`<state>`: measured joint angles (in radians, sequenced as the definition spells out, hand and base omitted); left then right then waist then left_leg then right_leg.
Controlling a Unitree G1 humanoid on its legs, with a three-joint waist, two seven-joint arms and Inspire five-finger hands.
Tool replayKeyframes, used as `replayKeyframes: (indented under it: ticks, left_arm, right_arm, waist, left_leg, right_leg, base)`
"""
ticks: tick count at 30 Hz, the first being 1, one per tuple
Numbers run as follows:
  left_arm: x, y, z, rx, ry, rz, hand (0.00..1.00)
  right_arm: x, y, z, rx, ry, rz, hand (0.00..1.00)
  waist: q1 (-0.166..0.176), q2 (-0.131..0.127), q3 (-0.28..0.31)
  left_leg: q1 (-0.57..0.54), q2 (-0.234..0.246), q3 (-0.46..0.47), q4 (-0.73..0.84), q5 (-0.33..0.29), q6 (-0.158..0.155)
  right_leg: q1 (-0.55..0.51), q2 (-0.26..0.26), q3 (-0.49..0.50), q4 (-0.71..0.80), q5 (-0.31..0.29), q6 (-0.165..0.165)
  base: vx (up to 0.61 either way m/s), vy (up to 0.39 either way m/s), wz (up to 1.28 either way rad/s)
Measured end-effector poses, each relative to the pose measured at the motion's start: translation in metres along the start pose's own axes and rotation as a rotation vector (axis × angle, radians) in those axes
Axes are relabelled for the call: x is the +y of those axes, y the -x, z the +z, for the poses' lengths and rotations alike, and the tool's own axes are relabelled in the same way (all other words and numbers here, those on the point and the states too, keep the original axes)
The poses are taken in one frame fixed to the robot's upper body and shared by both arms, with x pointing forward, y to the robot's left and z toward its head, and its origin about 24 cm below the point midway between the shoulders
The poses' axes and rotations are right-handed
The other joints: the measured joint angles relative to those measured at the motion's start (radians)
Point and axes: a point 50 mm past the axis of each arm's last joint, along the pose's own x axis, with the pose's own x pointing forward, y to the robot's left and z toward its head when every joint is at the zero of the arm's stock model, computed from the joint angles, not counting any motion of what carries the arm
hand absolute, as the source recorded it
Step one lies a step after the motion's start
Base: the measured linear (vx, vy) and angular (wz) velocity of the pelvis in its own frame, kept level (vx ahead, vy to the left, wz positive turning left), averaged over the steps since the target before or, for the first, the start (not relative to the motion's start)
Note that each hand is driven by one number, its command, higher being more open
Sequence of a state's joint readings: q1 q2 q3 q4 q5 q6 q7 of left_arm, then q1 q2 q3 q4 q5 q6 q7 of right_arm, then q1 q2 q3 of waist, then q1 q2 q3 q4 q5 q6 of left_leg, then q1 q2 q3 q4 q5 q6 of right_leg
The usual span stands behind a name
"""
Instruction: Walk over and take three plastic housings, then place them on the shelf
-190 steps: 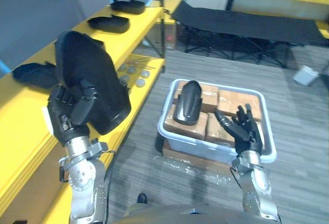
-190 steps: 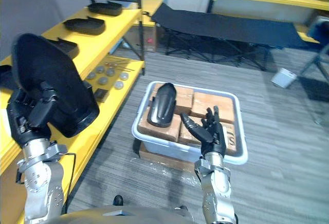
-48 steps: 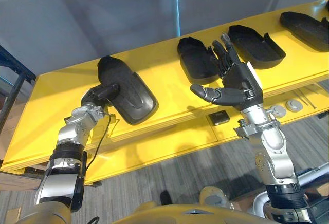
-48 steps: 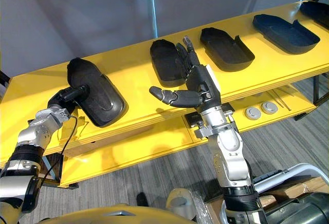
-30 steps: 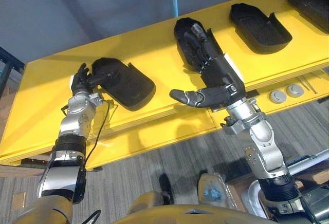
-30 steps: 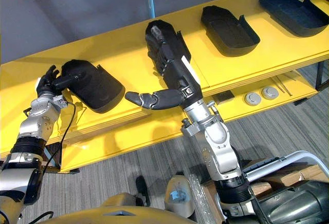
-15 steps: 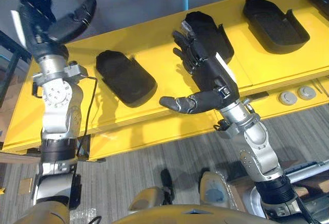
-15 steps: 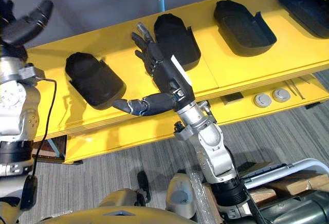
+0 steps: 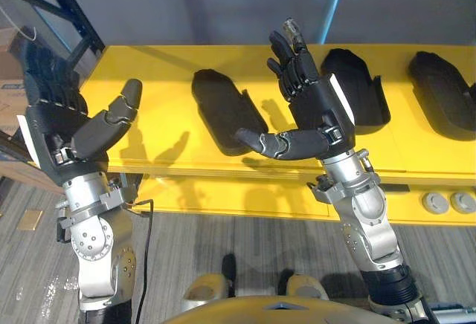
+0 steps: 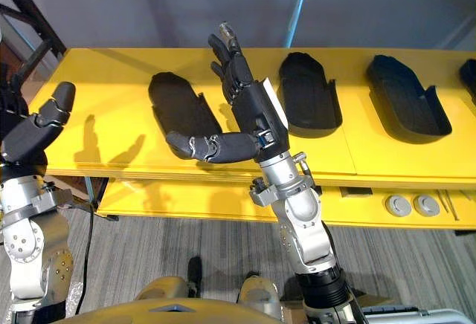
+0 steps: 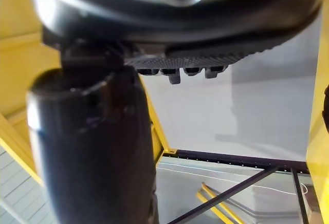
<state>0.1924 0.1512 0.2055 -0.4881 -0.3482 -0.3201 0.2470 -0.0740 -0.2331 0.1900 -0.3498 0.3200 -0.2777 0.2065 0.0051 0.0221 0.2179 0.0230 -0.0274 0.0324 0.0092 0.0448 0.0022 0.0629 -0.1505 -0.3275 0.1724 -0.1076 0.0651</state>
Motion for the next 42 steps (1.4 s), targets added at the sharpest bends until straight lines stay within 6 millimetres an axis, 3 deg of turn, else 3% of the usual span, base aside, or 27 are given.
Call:
replayKeyframes:
  ticks: [6,7,15,20,25,30,33,35,38,42]
  left_arm:
    - [0.0,0.008,0.0,-0.009,0.033,0.028,1.0]
    - [-0.009,0.016,0.007,-0.048,0.053,0.036,1.0]
    - [-0.009,0.017,0.007,-0.043,0.053,0.039,1.0]
    - [-0.002,0.025,0.003,-0.003,0.034,0.089,1.0]
    - [0.002,0.029,-0.005,0.048,0.017,0.126,1.0]
    - [0.008,0.031,-0.009,0.083,-0.06,0.144,1.0]
    - [0.024,0.031,-0.01,0.079,-0.199,0.192,1.0]
    - [0.046,0.032,-0.01,0.086,-0.282,0.286,1.0]
    - [0.072,0.04,-0.012,0.138,-0.381,0.381,1.0]
    - [0.089,0.049,-0.024,0.227,-0.434,0.436,1.0]
  right_arm:
    - [-0.001,0.003,-0.013,0.054,0.009,-0.11,1.0]
    - [-0.002,0.017,-0.029,0.124,-0.047,-0.261,1.0]
    - [-0.005,0.019,-0.029,0.126,-0.04,-0.267,1.0]
    - [-0.02,0.039,-0.03,0.17,-0.018,-0.317,1.0]
    - [-0.022,0.041,-0.022,0.189,0.282,-0.16,1.0]
    - [-0.028,0.037,0.002,0.138,0.524,-0.023,1.0]
    - [-0.044,0.037,0.021,0.093,0.622,-0.054,1.0]
    - [-0.054,0.039,0.03,0.079,0.675,-0.073,1.0]
    - [-0.057,0.039,0.04,0.062,0.732,-0.019,1.0]
    - [-0.054,0.039,0.043,0.086,0.77,0.116,1.0]
  waist:
    - [0.02,-0.011,-0.035]
    - [0.019,-0.026,-0.097]
    - [0.019,-0.026,-0.097]
    - [0.021,-0.029,-0.097]
    - [0.023,-0.045,-0.088]
    - [0.031,-0.071,-0.073]
    - [0.028,-0.08,-0.069]
    - [0.024,-0.086,-0.073]
    - [0.019,-0.087,-0.074]
    - [0.021,-0.091,-0.079]
  left_leg:
    - [0.004,-0.016,-0.012,-0.013,0.002,0.01]
    - [0.057,-0.015,0.002,-0.085,0.02,0.015]
    - [0.056,-0.017,-0.005,-0.086,0.025,0.016]
    - [0.054,-0.02,-0.005,-0.095,0.031,0.017]
    - [0.053,-0.02,0.008,-0.097,0.019,0.019]
    - [0.045,-0.015,0.031,-0.097,0.014,0.023]
    - [0.043,-0.013,0.048,-0.088,-0.001,0.025]
    - [0.036,-0.01,0.061,-0.057,-0.029,0.024]
    - [0.036,-0.005,0.077,-0.038,-0.053,0.023]
    - [0.035,0.001,0.08,-0.018,-0.078,0.019]
  right_leg:
    - [0.033,-0.004,-0.018,-0.062,0.031,0.01]
    - [0.067,0.005,-0.002,-0.108,0.049,0.014]
    - [0.067,0.004,-0.011,-0.108,0.05,0.015]
    - [0.067,-0.001,-0.016,-0.104,0.051,0.016]
    - [0.057,-0.003,-0.007,-0.094,0.051,0.018]
    - [0.043,-0.003,0.003,-0.089,0.052,0.021]
    - [0.043,-0.005,0.008,-0.089,0.053,0.022]
    - [0.044,-0.006,0.021,-0.089,0.053,0.022]
    - [0.044,-0.004,0.034,-0.088,0.054,0.024]
    - [0.05,-0.001,0.034,-0.085,0.055,0.025]
  base:
    - [0.03,0.036,0.08]
    - [0.0,0.0,0.0]
    - [0.0,-0.001,0.02]
    - [0.0,0.0,0.03]
    - [0.0,0.0,-0.06]
    - [0.01,0.001,-0.07]
    - [0.06,0.012,-0.06]
    - [0.07,0.012,-0.15]
    - [0.08,0.009,-0.16]
    - [0.09,0.007,0.0]
